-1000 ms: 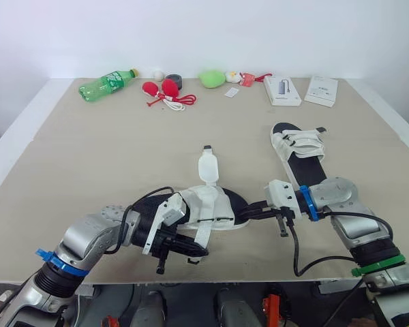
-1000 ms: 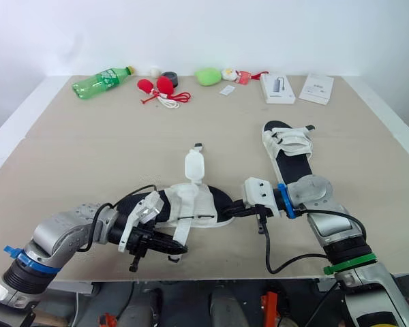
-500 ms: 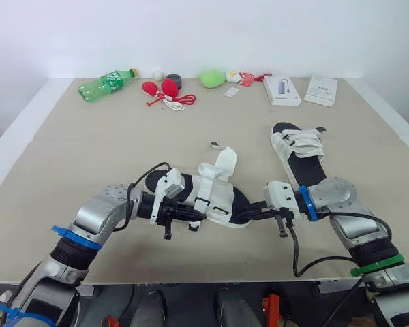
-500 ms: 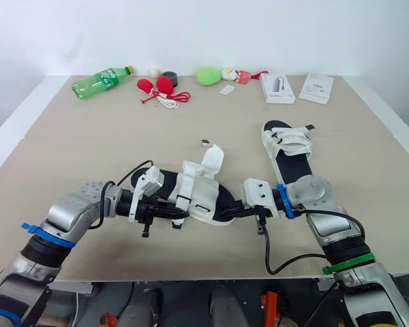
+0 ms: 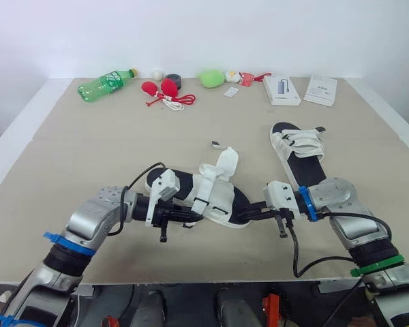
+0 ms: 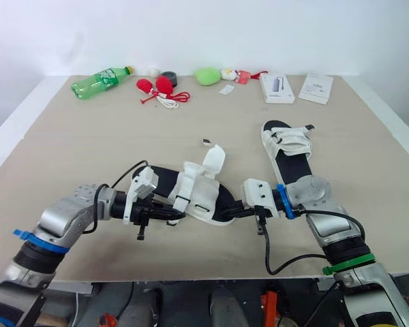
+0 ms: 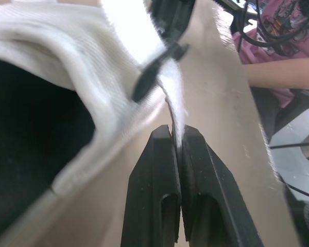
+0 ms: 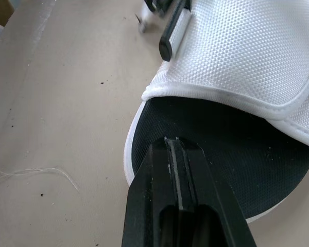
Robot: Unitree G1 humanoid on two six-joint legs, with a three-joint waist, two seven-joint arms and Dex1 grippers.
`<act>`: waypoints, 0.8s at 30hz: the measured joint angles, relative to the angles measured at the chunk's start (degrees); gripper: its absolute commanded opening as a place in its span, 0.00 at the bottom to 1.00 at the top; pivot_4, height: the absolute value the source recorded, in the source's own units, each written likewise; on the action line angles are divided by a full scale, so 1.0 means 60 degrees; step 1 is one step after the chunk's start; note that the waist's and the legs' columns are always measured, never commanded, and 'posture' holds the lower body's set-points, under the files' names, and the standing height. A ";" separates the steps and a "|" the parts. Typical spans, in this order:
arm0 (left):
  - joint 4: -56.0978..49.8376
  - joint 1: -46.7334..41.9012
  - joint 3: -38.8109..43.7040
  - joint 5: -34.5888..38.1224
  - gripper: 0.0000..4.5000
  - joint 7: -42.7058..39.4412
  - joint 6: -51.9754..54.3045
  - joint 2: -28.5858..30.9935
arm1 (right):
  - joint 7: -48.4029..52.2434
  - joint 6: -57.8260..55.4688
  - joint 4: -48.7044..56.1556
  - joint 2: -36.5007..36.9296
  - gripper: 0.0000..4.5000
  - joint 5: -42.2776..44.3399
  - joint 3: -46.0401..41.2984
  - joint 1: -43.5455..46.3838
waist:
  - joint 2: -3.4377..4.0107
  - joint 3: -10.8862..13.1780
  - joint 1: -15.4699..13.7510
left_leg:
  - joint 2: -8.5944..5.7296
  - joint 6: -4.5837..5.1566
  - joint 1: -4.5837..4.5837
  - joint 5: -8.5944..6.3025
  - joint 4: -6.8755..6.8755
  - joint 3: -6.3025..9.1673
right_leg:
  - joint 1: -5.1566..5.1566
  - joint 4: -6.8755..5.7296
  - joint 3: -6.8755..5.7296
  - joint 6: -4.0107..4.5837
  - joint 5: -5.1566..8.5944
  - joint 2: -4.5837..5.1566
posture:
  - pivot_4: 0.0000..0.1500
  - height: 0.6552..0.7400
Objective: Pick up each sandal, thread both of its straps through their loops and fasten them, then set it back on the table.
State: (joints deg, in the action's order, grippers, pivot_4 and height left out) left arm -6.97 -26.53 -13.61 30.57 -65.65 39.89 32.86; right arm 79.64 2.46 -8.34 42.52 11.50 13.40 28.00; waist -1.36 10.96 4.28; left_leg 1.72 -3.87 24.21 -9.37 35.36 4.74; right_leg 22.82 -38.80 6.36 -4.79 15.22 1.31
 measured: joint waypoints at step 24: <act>-0.1952 0.1317 -0.0234 0.0753 0.02 -0.0561 0.0977 0.1305 | 0.0021 -0.0001 -0.0040 0.0003 0.00 0.0000 0.0001 0.0015 | 0.0000 0.0000 -0.0002 | 0.0001 0.0000 -0.0002 0.0000 0.0001 -0.0002 | -0.0001 0.0001 0.0000 0.0051 0.0028 0.0002 | 1.00 1.00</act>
State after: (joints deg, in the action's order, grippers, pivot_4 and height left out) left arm -18.68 -18.62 -15.01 35.09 -69.02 45.76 40.69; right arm 79.76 2.45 -8.58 42.53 11.49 13.40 28.09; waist -1.36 10.96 4.27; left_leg 1.73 -3.87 24.20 -9.37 35.37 4.73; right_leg 22.81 -38.79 6.36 -4.48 15.39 1.32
